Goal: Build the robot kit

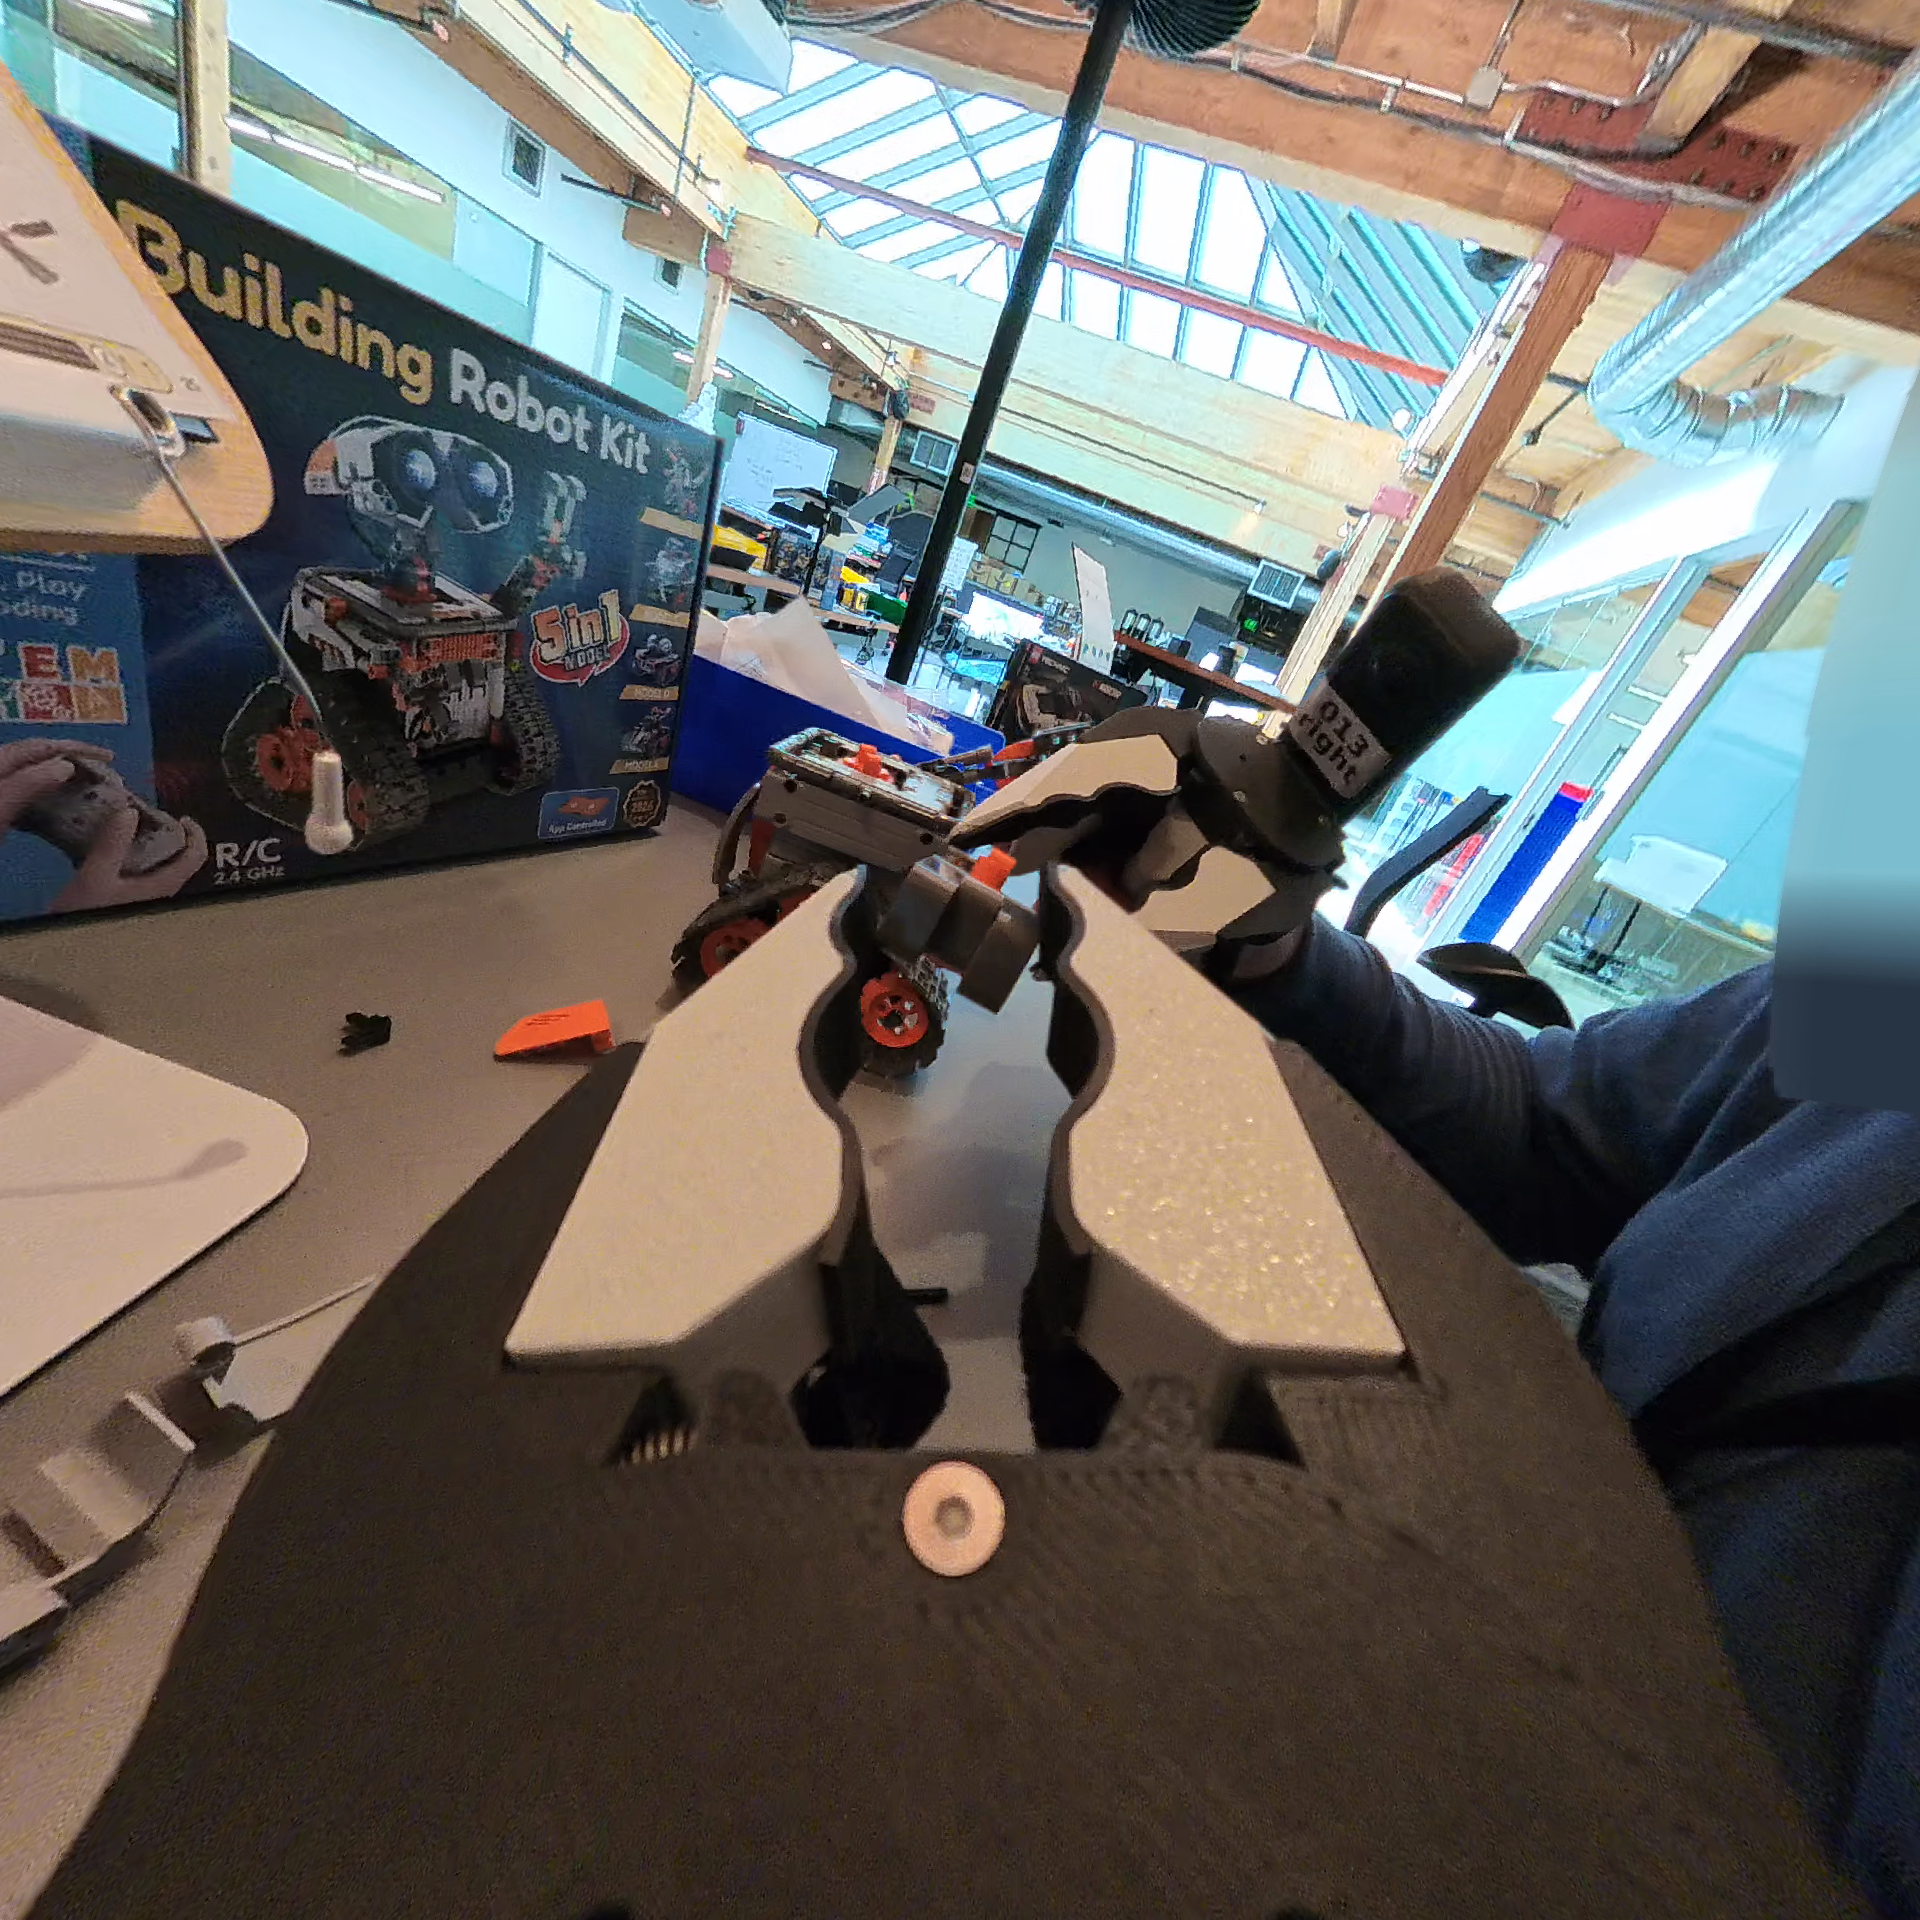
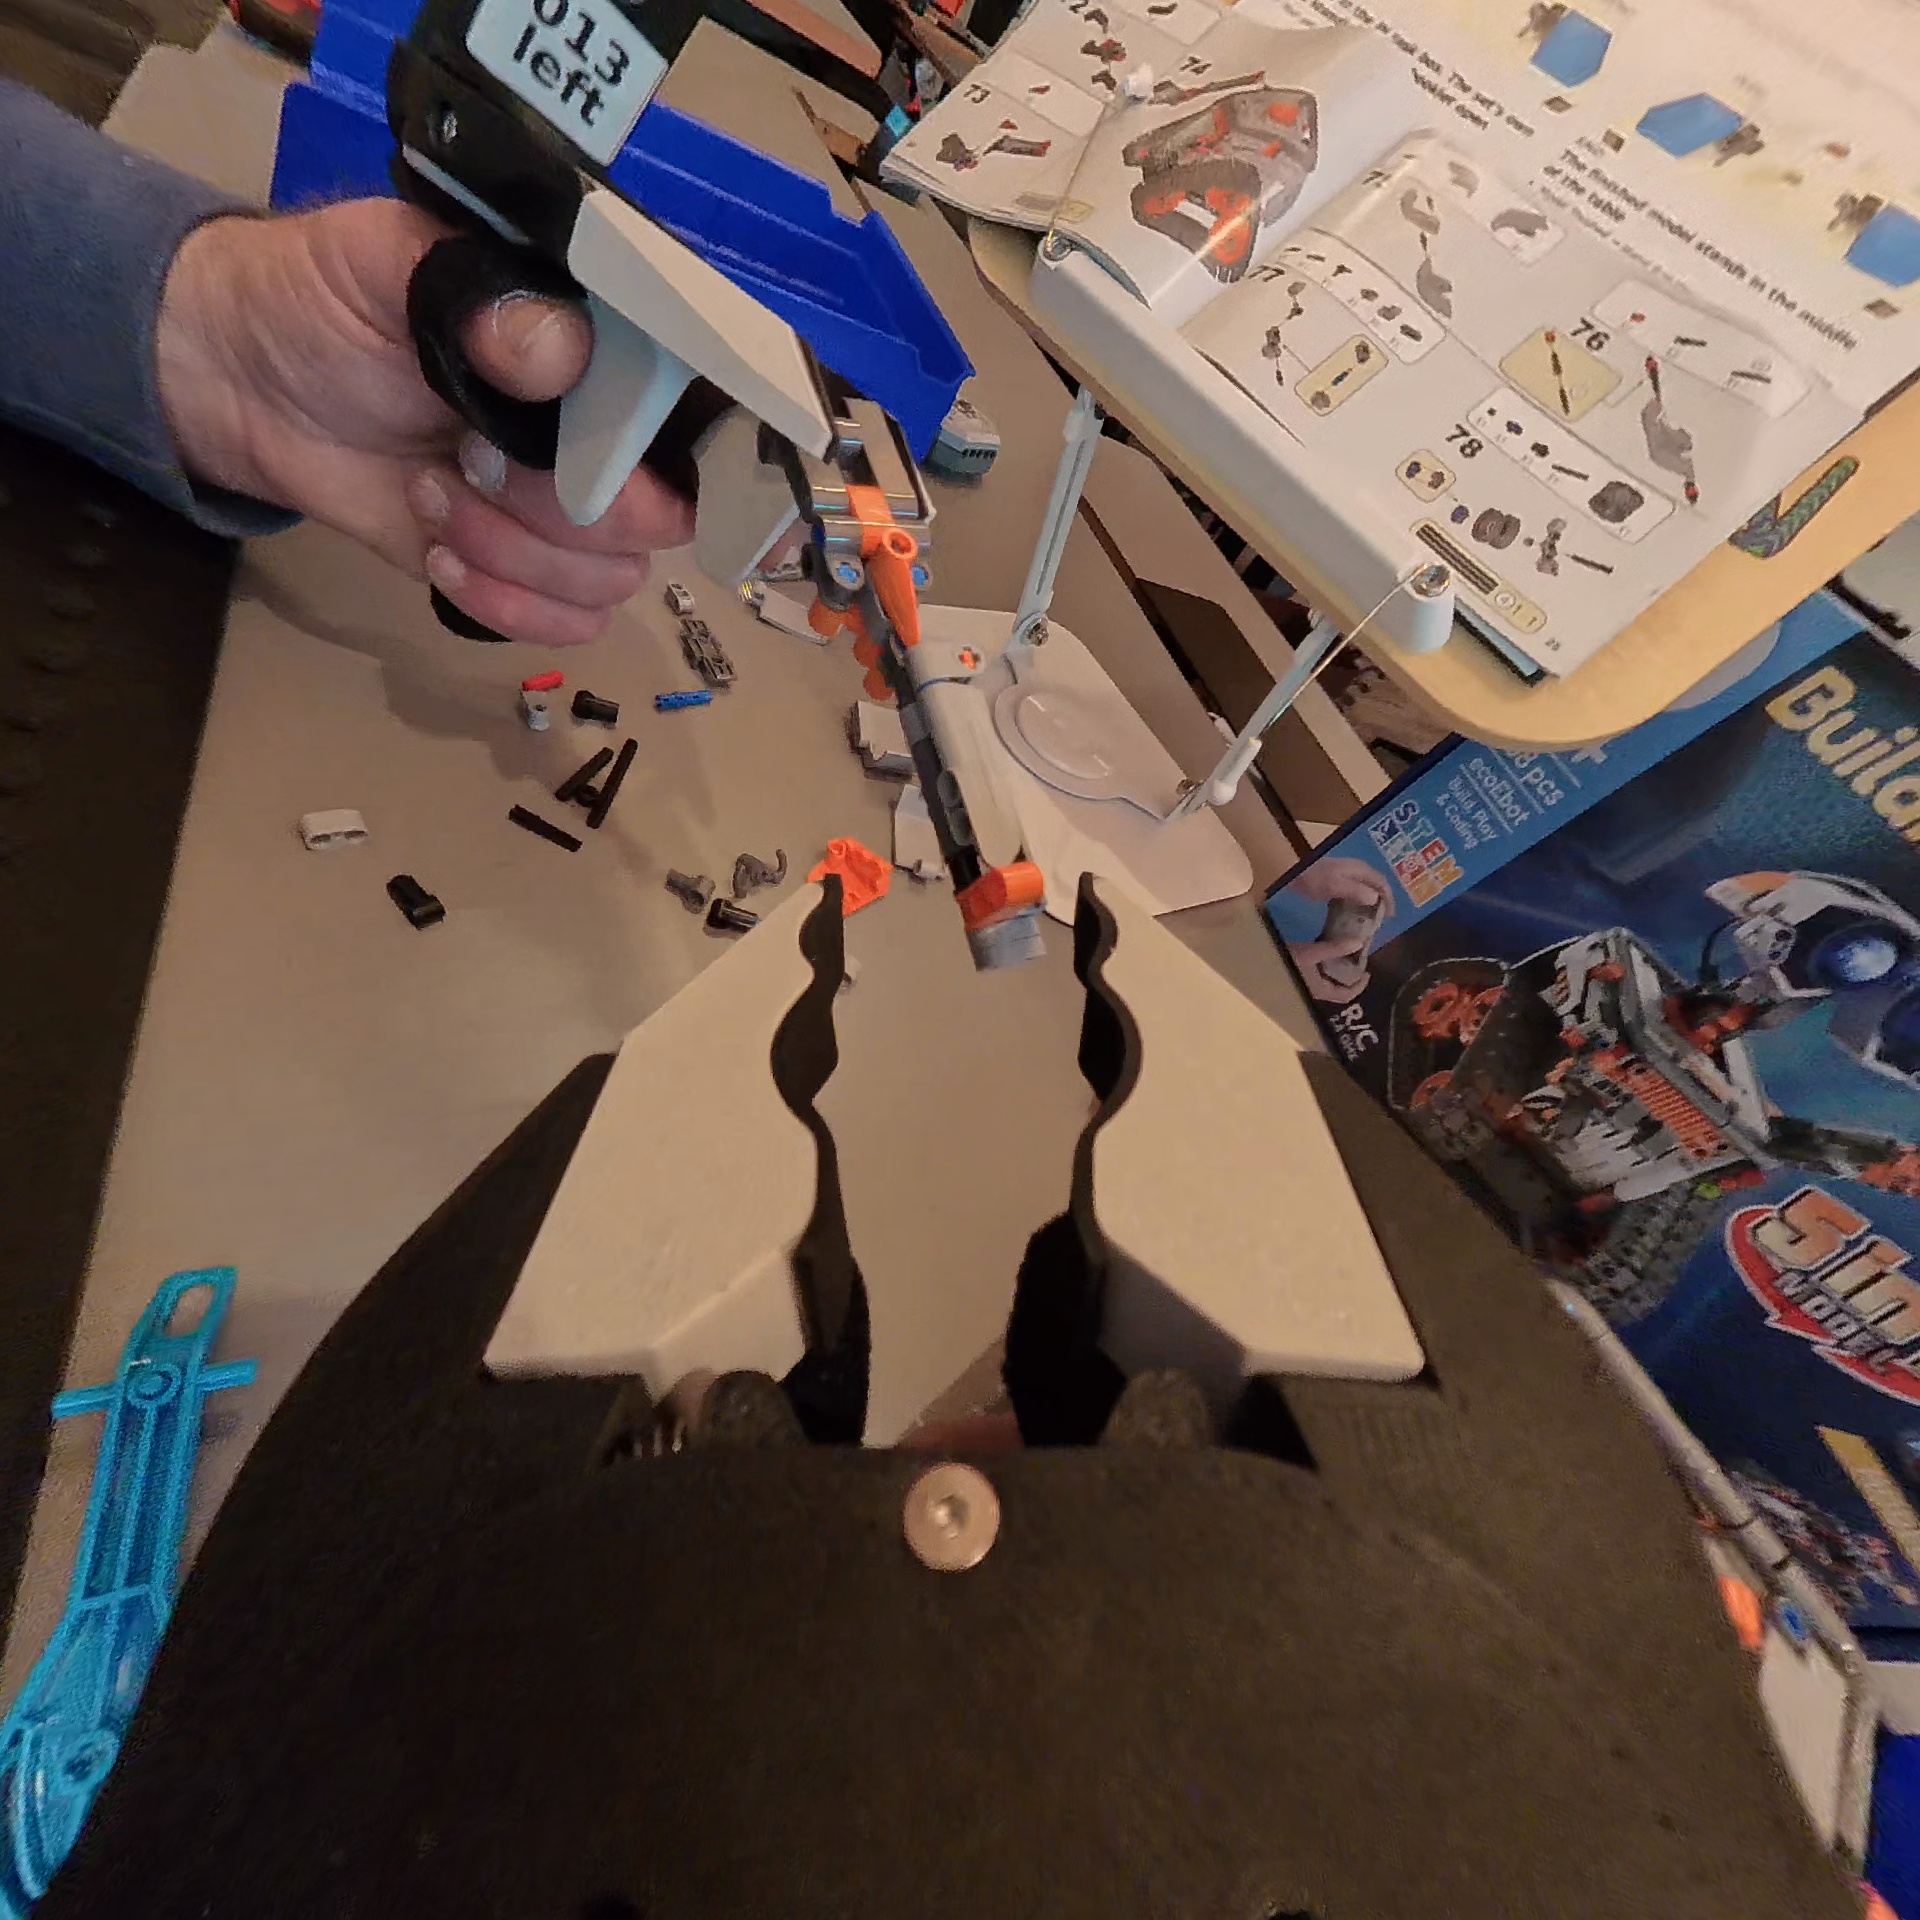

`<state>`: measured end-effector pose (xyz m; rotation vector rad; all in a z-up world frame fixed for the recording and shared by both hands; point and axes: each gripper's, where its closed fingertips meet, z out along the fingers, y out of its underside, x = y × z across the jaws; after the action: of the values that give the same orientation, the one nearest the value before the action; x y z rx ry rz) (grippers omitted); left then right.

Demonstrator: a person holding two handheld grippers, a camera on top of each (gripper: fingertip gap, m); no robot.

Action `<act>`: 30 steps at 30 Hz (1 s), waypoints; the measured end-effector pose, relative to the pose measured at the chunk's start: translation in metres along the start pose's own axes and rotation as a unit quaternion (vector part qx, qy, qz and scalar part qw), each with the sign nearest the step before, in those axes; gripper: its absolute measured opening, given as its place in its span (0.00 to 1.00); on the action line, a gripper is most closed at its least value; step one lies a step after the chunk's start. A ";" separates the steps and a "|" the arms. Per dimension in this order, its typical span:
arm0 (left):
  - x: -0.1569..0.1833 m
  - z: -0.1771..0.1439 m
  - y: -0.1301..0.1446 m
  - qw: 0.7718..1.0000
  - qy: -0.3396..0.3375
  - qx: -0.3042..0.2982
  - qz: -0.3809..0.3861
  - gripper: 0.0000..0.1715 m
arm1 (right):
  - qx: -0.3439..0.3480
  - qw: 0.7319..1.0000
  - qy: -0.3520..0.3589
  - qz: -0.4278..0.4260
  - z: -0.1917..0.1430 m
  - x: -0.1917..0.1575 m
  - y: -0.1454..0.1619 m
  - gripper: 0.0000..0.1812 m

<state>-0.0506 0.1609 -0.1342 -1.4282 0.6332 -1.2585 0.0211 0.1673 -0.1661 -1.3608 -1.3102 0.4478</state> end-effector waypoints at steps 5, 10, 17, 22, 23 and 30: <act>0.008 0.002 0.002 1.000 0.026 -0.002 -0.005 0.16 | -0.019 1.000 -0.007 0.005 0.005 -0.002 0.010 0.14; 0.011 0.003 0.012 0.998 0.028 -0.040 0.033 0.17 | -0.021 1.000 -0.014 -0.010 0.000 -0.001 0.011 0.08; 0.019 -0.005 0.015 0.990 0.049 -0.104 0.084 0.24 | -0.020 0.996 -0.023 -0.082 -0.011 -0.003 0.007 0.08; 0.013 -0.012 0.012 0.988 0.066 -0.125 0.055 0.29 | -0.035 0.987 -0.011 -0.153 -0.013 -0.008 0.006 0.08; 0.012 -0.012 0.010 0.988 0.067 -0.128 0.055 0.29 | -0.037 0.985 -0.013 -0.167 -0.014 -0.011 0.006 0.08; 0.027 0.003 0.045 0.947 0.111 -0.277 0.116 0.23 | -0.029 0.962 -0.061 -0.264 -0.009 -0.051 -0.002 0.08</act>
<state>-0.0286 0.1252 -0.1656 -1.6071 1.3518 -1.1046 0.0126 0.1189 -0.1824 -0.9846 -1.7300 0.1258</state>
